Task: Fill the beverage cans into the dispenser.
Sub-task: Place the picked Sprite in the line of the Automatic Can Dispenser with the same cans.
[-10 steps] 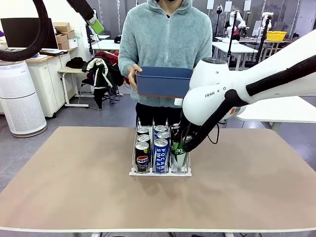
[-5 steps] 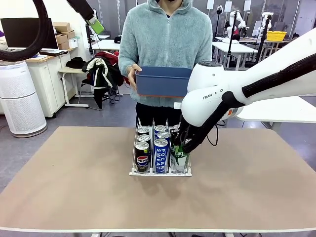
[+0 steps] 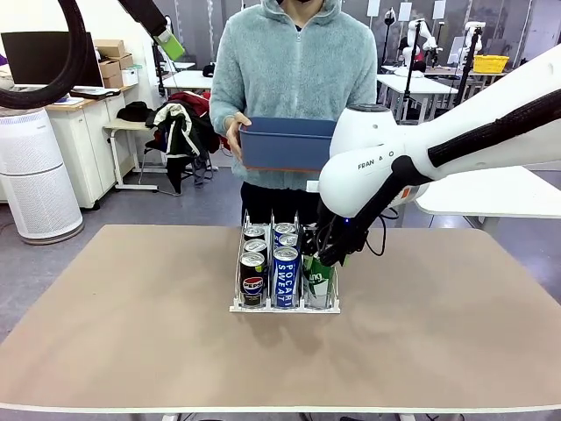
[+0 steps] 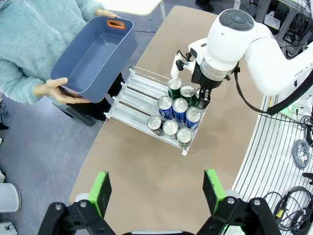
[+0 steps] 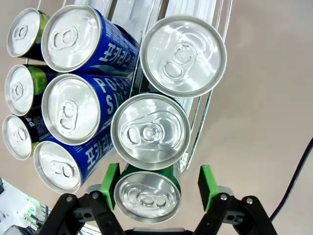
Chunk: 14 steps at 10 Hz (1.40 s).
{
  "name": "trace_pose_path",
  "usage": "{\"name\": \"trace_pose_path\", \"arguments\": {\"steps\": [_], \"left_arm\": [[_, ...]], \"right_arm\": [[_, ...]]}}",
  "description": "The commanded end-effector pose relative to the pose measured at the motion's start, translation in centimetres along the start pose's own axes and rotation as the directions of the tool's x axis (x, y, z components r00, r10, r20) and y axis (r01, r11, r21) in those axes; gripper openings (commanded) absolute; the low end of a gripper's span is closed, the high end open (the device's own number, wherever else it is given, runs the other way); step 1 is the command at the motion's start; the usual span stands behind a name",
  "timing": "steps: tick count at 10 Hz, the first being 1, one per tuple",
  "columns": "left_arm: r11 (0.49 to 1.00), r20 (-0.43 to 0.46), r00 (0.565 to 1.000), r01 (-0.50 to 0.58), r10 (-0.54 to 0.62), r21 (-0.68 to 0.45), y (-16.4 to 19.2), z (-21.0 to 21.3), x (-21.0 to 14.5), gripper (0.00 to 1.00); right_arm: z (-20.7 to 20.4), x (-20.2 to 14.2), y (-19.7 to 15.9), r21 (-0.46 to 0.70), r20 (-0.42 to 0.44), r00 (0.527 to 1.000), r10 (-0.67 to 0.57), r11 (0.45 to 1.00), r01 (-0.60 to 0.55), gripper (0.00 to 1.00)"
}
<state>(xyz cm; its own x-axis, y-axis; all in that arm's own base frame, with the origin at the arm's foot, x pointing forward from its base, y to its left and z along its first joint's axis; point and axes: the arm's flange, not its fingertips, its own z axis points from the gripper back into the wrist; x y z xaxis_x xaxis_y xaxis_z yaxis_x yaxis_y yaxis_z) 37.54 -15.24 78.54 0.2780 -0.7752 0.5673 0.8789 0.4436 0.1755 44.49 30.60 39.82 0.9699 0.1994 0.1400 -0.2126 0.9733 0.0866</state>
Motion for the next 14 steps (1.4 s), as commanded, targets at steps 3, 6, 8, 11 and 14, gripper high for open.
{"name": "trace_pose_path", "arguments": {"steps": [3,6,8,11,14], "left_arm": [[1.0,0.005,1.0,0.011,-0.011,0.005,0.1,-0.1,-0.5,1.0],[1.0,0.005,1.0,0.011,-0.011,0.005,0.1,-0.1,-0.5,1.0],[1.0,0.005,1.0,0.011,-0.011,0.005,0.1,-0.1,-0.5,1.0],[1.0,0.005,1.0,0.011,-0.011,0.005,0.1,-0.1,-0.5,1.0],[1.0,0.005,1.0,0.011,-0.011,0.005,0.1,-0.1,-0.5,1.0]], "right_arm": [[2.4,-0.8,-0.3,0.049,0.01,1.0,0.023,0.999,-0.023,1.0],[1.6,-0.1,0.2,0.025,0.014,1.0,0.02,0.999,-0.02,0.93],[1.6,-0.1,0.2,0.025,0.014,1.0,0.02,0.999,-0.02,0.93],[1.6,-0.1,0.2,0.025,0.014,1.0,0.02,0.999,-0.02,0.93],[3.6,-1.1,0.1,0.046,0.043,0.995,0.094,0.994,-0.096,0.94]]}}
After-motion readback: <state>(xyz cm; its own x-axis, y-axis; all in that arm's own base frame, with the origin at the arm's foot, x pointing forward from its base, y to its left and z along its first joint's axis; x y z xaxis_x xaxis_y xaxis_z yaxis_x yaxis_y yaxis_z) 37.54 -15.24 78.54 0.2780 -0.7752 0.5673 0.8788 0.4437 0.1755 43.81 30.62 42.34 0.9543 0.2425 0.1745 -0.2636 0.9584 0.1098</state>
